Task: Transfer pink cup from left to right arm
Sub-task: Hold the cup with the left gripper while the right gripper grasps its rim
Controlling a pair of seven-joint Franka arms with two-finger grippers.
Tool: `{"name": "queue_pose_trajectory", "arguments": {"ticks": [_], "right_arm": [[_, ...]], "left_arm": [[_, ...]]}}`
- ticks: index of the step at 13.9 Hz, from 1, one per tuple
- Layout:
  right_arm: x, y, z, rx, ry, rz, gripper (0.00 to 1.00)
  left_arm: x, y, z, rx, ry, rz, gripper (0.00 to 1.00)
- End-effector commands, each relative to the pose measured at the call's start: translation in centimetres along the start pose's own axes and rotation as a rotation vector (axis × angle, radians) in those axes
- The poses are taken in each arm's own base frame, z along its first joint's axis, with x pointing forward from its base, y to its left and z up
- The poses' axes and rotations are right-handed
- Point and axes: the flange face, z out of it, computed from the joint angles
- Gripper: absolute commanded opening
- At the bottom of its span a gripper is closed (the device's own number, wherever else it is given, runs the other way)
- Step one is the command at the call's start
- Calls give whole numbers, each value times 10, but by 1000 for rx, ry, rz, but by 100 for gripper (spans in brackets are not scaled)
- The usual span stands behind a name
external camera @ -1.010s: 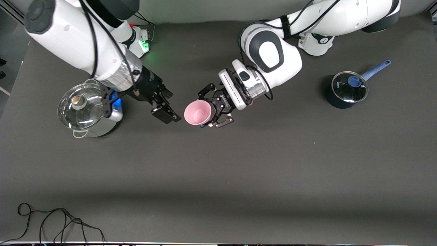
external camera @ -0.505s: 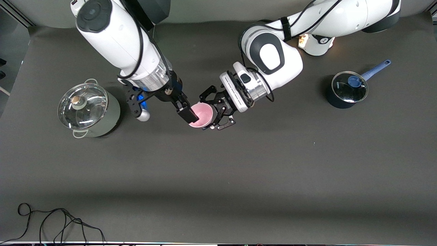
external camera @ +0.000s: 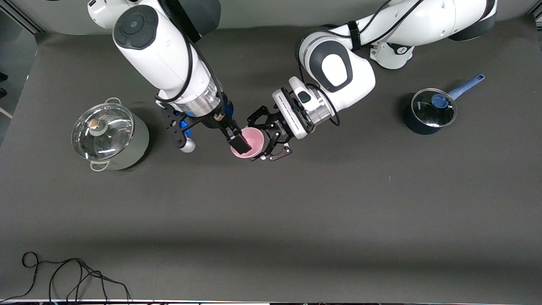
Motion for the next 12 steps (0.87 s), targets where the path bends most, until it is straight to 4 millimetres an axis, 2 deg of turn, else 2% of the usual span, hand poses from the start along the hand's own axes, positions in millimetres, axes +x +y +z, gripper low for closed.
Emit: {"name": "queue_pose_trajectory", "arguments": {"ticks": [1, 2, 3, 4, 12], "right_arm": [[-8, -3, 4, -9, 19, -4, 68], [-7, -3, 4, -9, 19, -3, 34], [-7, -3, 5, -11, 20, -4, 5], [-7, -3, 4, -9, 21, -6, 0], [2, 0, -2, -26, 24, -50, 0]], "left_arm": [[5, 4, -1, 15, -3, -10, 37], [5, 4, -1, 17, -5, -12, 37], [5, 4, -1, 17, -5, -12, 37], [5, 4, -1, 17, -5, -12, 37], [4, 3, -1, 18, -5, -14, 43]]}}
